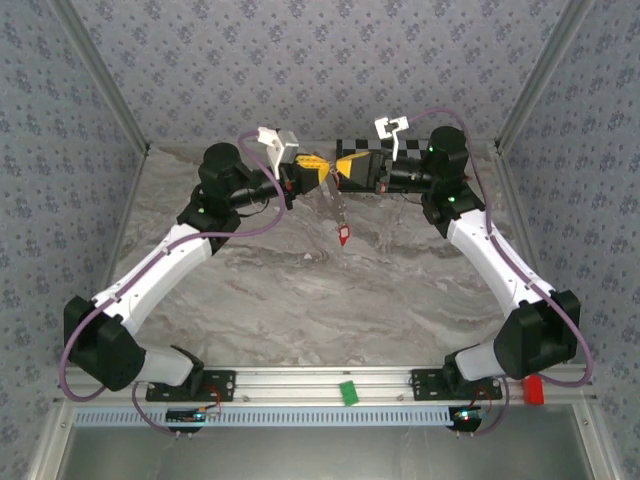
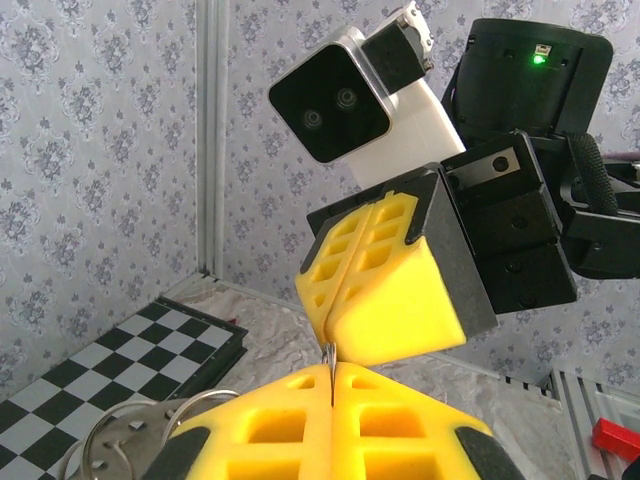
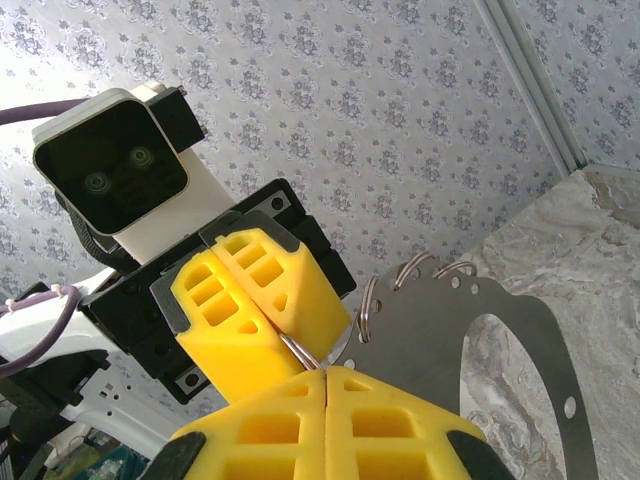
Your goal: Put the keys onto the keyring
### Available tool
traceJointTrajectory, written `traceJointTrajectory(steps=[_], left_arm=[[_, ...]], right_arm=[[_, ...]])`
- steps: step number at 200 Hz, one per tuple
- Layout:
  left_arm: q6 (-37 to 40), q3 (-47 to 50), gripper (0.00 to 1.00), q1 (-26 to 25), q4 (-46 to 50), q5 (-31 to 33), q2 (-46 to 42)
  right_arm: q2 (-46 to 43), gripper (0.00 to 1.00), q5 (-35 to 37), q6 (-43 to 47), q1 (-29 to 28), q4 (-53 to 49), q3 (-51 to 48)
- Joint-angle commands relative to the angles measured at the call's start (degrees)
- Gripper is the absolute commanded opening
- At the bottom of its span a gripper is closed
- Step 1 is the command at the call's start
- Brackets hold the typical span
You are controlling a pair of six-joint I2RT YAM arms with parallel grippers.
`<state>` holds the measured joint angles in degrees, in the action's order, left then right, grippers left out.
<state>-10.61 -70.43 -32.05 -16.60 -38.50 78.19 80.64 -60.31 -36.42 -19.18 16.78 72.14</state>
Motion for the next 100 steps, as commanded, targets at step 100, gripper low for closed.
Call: traceJointTrajectory(steps=[100], left_arm=[[-10.43, -0.53, 0.00, -0.58, -15.68, 1.13, -0.26]], right_arm=[[0.24, 0.00, -2.90, 2.81, -1.01, -3.90, 0.79]])
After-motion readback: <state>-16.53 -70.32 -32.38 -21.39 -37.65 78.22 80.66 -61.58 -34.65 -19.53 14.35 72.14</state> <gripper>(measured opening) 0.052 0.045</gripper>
